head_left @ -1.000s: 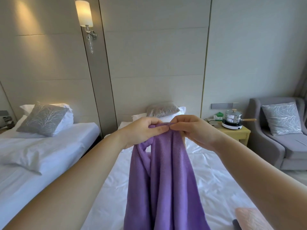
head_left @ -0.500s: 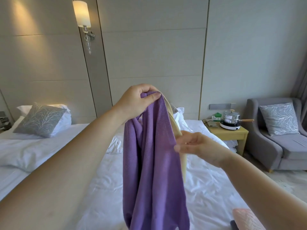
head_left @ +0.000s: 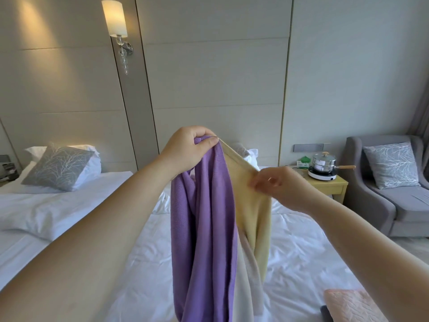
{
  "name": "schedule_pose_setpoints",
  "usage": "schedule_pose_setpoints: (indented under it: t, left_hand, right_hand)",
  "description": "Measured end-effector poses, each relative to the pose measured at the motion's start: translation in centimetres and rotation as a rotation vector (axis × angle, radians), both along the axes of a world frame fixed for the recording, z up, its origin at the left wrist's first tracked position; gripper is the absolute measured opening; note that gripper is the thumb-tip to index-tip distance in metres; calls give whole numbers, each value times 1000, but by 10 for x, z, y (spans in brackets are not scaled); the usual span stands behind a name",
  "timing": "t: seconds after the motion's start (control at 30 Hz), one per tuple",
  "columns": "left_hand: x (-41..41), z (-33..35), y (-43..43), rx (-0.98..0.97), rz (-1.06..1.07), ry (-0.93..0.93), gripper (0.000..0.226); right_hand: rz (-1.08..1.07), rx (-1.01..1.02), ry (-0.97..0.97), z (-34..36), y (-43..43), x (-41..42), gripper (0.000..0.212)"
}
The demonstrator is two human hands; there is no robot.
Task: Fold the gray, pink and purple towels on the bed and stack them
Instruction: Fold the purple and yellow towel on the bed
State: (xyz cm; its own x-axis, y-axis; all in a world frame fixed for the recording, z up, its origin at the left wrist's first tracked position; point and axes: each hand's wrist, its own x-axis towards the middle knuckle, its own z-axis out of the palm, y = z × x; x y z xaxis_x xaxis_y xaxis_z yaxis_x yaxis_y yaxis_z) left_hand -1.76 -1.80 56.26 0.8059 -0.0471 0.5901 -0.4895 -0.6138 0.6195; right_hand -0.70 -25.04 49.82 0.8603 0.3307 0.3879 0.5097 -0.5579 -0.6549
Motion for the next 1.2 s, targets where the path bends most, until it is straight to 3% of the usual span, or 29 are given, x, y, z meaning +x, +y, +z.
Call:
schedule_pose_setpoints:
  t: [0.07,0.1,0.23,0.3,0.43,0.57,0.63,0.73,0.8,0.87,0.9,0.97,1.1,1.2]
  left_hand:
    - [6,-2,1,-39,163,-42,12]
    - [8,-3,1,-70,218,-53,13]
    - [13,-5,-4,-139,207,-81,10]
    - [13,-5,-8,-171,163,-90,9]
    - [10,-4,-9,-220,100,-100,8]
    - [11,-6,0,-226,135,-117,9]
    - [11,-7,11,-247,165,-117,11]
    - [13,-9,37,-286,248,-124,18]
    - [17,-14,61,-233,354,-68,11]
    - [22,-26,79,-92,486,91,7]
    - [23,-35,82,-53,517,180,18]
    - [20,-54,70,-101,364,285,37]
    - [-3,-81,15,-168,-334,484,53]
    - [-3,-89,-1,-87,-477,622,55]
  right_hand:
    - [-355,-200,-281,0,2,-3,22]
    - [-376,-228,-333,-3,5,-6,23]
    - [12,-137,-51,-29,25,-23,15]
    - [0,-144,-9,-40,34,-22,10]
    - [-156,-246,-11,-55,50,-15,31]
    - [-69,-283,25,-71,60,-10,15]
    - [-58,-155,43,-78,58,-4,8]
    - [28,396,216,-69,46,3,18]
    - [125,708,327,-52,35,7,14]
    - [158,716,351,-32,27,10,9]
    - [169,628,326,-25,26,10,10]
    - [226,466,279,-16,30,9,14]
    - [339,345,284,-8,40,3,13]
    - [331,282,294,-6,34,2,22]
